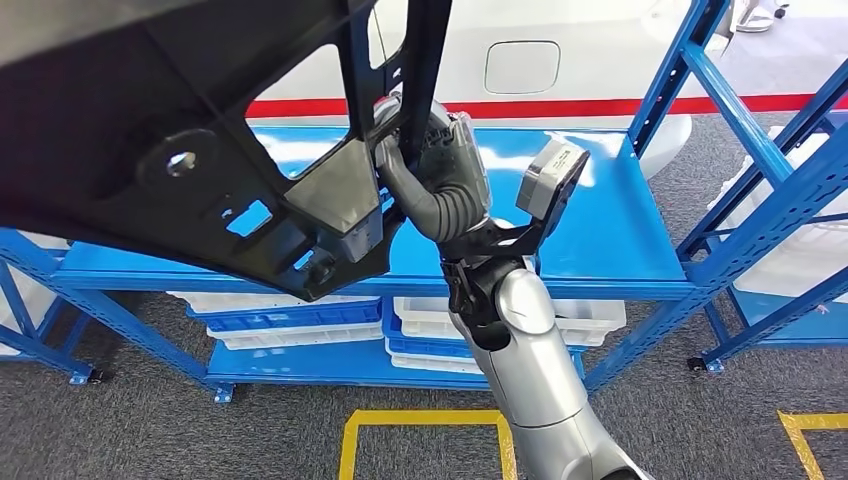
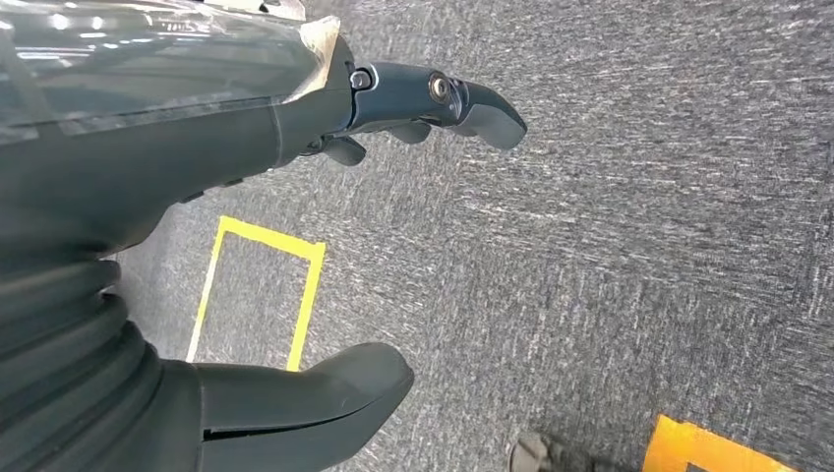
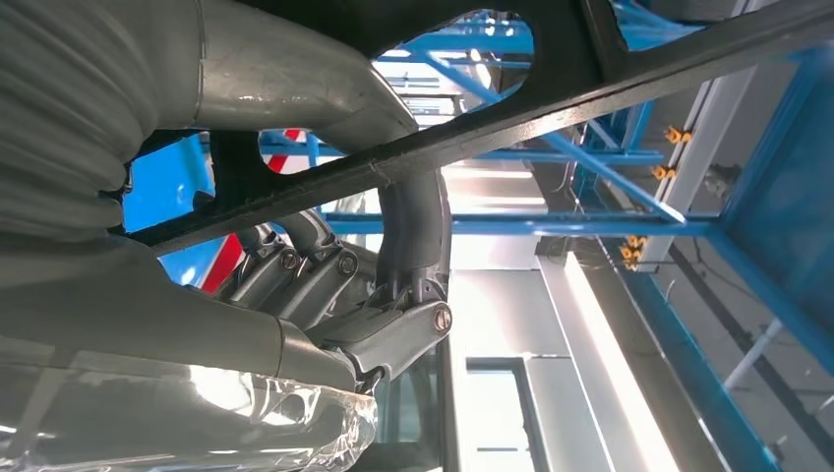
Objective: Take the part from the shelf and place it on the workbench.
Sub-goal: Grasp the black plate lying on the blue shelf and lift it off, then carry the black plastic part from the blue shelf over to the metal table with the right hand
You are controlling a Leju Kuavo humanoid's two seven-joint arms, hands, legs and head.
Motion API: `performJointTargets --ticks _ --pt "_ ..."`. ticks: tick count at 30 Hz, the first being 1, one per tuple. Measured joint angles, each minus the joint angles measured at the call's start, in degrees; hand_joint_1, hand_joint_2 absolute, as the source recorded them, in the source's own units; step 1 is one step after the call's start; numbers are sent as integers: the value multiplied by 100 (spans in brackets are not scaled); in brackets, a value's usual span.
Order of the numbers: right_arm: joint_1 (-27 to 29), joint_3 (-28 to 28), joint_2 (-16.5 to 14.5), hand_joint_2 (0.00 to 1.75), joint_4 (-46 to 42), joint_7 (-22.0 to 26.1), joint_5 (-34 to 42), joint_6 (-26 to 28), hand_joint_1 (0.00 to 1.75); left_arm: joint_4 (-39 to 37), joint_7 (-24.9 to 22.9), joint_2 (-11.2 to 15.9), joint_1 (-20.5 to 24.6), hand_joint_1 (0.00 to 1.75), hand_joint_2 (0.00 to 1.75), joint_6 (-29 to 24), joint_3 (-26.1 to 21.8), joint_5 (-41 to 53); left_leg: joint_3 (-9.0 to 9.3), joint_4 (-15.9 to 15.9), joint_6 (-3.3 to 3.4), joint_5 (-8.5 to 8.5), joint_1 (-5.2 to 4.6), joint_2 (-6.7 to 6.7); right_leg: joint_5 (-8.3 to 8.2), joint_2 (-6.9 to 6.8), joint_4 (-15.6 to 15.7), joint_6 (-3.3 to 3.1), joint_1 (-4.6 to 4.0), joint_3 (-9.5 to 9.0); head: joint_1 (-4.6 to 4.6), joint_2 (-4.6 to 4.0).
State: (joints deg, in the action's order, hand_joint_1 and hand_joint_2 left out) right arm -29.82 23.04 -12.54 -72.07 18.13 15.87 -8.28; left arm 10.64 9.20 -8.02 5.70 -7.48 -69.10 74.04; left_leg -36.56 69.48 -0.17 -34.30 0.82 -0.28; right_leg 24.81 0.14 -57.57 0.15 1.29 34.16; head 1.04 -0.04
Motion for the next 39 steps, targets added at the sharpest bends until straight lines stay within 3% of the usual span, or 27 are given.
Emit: performJointTargets --ticks 2,3,4,6,7,10,11,12,13,14,15,17,18,20,21,23,25,26,27,28,30,32,34,36,37,39 --pt "-3 29 5 175 -41 29 30 -25 175 -1 10 2 12 0 175 30 2 17 413 -451 -8 162 19 -15 -135 -18 -17 90 -31 111 8 0" --pt "-3 54 8 175 -66 49 44 -47 175 -1 15 3 19 0 175 46 3 24 685 -898 15 342 11 -22 -204 -19 -15 164 -34 146 13 0" --pt "2 79 14 175 -91 71 55 -77 175 -1 19 3 23 0 175 59 4 29 832 -1205 57 431 -8 -29 -265 -21 -9 241 -39 169 17 0" --pt "29 122 49 175 -115 114 52 -137 175 -1 20 5 23 0 175 74 3 16 742 -1221 170 531 -24 -2 -199 -20 -78 284 -24 256 20 0" --pt "44 142 71 175 -128 134 42 -162 175 -1 20 8 23 0 175 78 3 5 682 -1233 228 596 -25 11 -44 -20 -238 262 -25 343 21 0" --pt "92 224 127 175 -149 164 -6 -216 175 1 21 19 23 0 175 75 2 -19 443 -1228 314 784 -63 28 655 -17 -1274 146 -41 684 25 0" --pt "115 250 144 175 -150 166 -15 -227 175 1 22 19 21 0 175 73 1 -20 354 -1223 325 848 -85 29 774 -17 -1576 146 -54 720 25 0" --pt "138 272 158 175 -150 167 -17 -234 175 1 22 16 20 0 175 72 1 -20 271 -1219 334 909 -107 29 792 -16 -1706 164 -69 663 25 0" --pt "154 285 169 175 -151 167 -19 -238 175 1 23 13 19 0 175 72 1 -20 201 -1216 340 964 -128 26 718 -16 -1604 186 -91 494 25 0" --pt "161 296 175 175 -155 168 -21 -240 175 1 23 10 20 0 175 72 1 -20 140 -1213 343 1017 -146 22 609 -16 -1309 194 -124 223 25 0" --pt "157 307 177 175 -163 169 -21 -240 175 0 25 1 21 0 175 73 1 -20 99 -1212 339 1064 -156 18 542 -16 -869 161 -166 -104 23 0" --pt "138 330 170 175 -192 174 -20 -241 175 -1 28 -21 24 0 175 72 1 -20 43 -1213 306 1155 -173 17 534 -16 -72 67 -237 -639 22 0" --pt "132 339 169 175 -204 178 -20 -242 175 -1 29 -30 24 0 175 72 1 -20 28 -1216 280 1200 -168 21 563 -14 134 27 -257 -750 25 0" --pt "130 358 173 175 -210 183 -31 -244 175 -2 31 -32 22 0 175 69 1 -20 1 -1222 218 1274 -151 23 504 -12 224 -9 -226 -732 33 0" --pt "125 376 173 175 -209 185 -39 -247 175 -2 33 -32 20 0 175 68 1 -20 -33 -1189 185 1228 -142 16 447 -19 246 -39 -196 -701 36 0" --pt "111 420 155 175 -207 197 -60 -256 175 -3 39 -31 17 0 175 66 2 -20 -169 -872 108 828 -114 5 303 -34 280 -112 -127 -610 31 0" --pt "104 471 135 175 -200 214 -85 -283 175 -4 54 -24 18 0 175 72 1 -19 -350 -179 15 260 -56 5 172 -43 270 -137 -130 -463 23 0" --pt "105 502 131 175 -188 225 -97 -302 175 -4 66 -19 17 0 175 80 1 -19 -407 161 -32 126 -20 6 110 -49 263 -123 -127 -383 22 0" --pt "103 536 131 175 -171 237 -107 -322 175 -4 76 -16 18 0 175 89 1 -18 -405 384 -77 129 21 7 53 -56 250 -100 -120 -300 22 0" --pt "99 568 130 175 -151 250 -112 -338 175 -4 87 -15 19 0 175 98 1 -17 -310 414 -122 253 65 9 3 -63 226 -72 -106 -216 22 0" --pt "77 622 118 175 -111 277 -111 -354 175 -4 116 -17 25 0 175 108 1 -14 152 -91 -217 545 157 11 -66 -71 129 -10 -77 -54 21 0" --pt "36 658 91 175 -81 309 -101 -355 175 -4 157 -31 38 0 175 120 1 -7 631 -801 -256 517 174 -7 -116 -72 2 63 -78 98 28 0" --pt "12 682 71 175 -49 338 -92 -355 175 -5 181 -40 45 0 175 128 3 2 750 -1095 -176 416 114 -21 -198 -73 -41 170 -78 191 48 0" --pt "21 701 74 175 -4 358 -92 -356 175 -6 185 -42 36 0 175 126 5 5 641 -1118 -7 505 74 4 -246 -70 -39 275 -57 250 56 0" --pt "27 710 81 175 20 364 -97 -356 175 -5 185 -43 32 0 175 118 5 5 580 -1128 85 573 62 19 -146 -66 -121 277 -49 311 60 0" --pt "31 724 95 175 60 374 -107 -355 175 -5 184 -43 31 0 175 100 4 5 422 -1138 211 725 42 44 337 -52 -623 194 -46 515 67 0"
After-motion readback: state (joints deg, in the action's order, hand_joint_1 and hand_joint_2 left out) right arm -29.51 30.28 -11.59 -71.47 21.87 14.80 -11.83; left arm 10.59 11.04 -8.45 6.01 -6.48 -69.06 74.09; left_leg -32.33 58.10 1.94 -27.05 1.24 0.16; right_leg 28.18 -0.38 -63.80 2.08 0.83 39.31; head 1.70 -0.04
